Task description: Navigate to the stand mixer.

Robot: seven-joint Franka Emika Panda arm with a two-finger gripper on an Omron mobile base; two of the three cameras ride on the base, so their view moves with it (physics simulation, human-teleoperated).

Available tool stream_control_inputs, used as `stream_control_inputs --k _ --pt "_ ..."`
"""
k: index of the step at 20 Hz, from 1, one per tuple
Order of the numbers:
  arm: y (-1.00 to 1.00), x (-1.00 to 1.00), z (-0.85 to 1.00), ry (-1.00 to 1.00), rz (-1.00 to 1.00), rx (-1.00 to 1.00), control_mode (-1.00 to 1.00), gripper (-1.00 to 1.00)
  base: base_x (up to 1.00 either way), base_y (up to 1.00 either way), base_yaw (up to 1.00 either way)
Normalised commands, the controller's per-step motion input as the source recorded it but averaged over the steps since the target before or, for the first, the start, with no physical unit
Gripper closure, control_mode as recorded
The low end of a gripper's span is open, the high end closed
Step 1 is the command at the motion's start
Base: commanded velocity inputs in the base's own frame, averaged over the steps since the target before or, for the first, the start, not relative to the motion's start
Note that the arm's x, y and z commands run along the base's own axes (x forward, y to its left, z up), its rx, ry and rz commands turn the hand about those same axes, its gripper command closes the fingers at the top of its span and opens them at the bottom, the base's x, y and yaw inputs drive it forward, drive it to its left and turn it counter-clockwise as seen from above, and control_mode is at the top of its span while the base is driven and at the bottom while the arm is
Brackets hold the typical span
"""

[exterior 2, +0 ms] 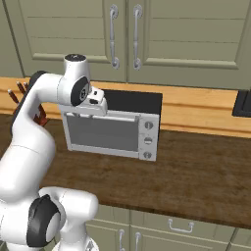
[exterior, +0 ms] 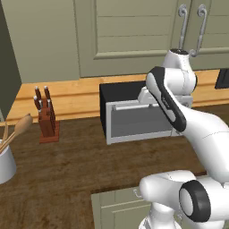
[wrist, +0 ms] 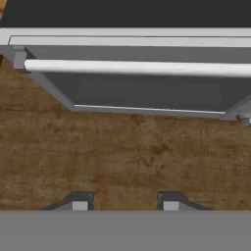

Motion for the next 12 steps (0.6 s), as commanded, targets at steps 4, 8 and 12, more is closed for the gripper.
stream_control_inputs --k 4,8,12 --pt "-0.10 -0.45 -0.01 0.00 0.00 0.00 -1.00 -1.00 0.00 0.00 0.00" --pt "-0.24 -0.85 -0.11 0.00 -0.02 0.00 -1.00 -1.00 0.00 0.00 0.00" --pt "-0.09 -0.69 -0.20 0.00 0.00 0.00 -1.00 -1.00 0.00 0.00 0.00"
